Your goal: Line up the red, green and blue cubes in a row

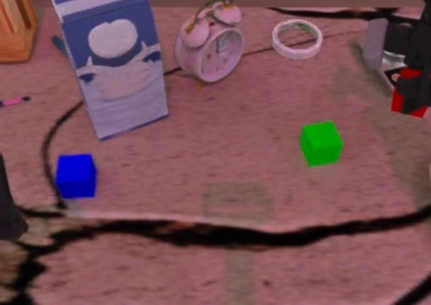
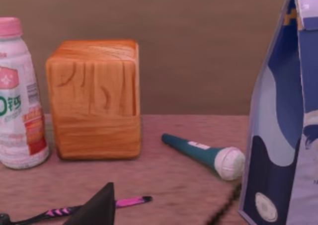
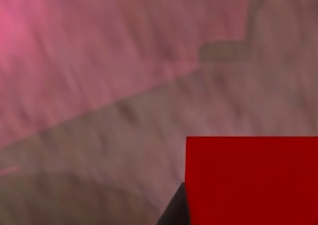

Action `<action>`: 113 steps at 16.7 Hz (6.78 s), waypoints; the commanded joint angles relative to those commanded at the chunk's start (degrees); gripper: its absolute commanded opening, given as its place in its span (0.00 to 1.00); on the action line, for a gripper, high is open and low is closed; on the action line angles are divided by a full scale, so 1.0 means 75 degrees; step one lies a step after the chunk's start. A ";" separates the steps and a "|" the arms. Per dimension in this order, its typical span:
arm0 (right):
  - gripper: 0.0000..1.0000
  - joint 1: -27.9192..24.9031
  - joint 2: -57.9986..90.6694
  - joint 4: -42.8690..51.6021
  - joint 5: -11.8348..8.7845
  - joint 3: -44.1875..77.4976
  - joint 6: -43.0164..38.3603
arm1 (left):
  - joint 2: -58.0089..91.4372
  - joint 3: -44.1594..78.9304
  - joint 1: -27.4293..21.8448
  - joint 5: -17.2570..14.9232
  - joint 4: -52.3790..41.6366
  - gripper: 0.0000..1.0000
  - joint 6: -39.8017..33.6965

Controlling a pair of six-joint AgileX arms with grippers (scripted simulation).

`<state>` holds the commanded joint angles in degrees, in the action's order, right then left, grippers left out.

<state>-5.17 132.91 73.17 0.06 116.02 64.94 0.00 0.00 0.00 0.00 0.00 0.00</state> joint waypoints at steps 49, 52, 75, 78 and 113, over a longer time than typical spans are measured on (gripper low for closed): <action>0.75 -0.6121 0.1641 -0.0201 0.0016 0.1480 -0.3563 | 0.0000 0.0000 0.0000 0.0000 0.0000 1.00 0.0000; 0.98 -0.6121 0.1641 -0.0201 0.0016 0.1480 -0.3563 | 0.0000 0.0000 0.0000 0.0000 0.0000 1.00 0.0000; 1.00 -0.6166 0.1967 0.2212 0.0021 0.4216 -0.3551 | 0.0000 0.0000 0.0000 0.0000 0.0000 1.00 0.0000; 1.00 -0.6066 0.1897 0.2151 0.0023 0.4125 -0.3657 | 0.0000 0.0000 0.0000 0.0000 0.0000 1.00 0.0000; 1.00 -0.2370 0.0197 -0.2362 0.0027 -0.2157 -1.0150 | 0.0000 0.0000 0.0000 0.0000 0.0000 1.00 0.0000</action>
<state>-22.94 134.39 55.45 0.26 99.84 -11.19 0.00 0.00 0.00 0.00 0.00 0.00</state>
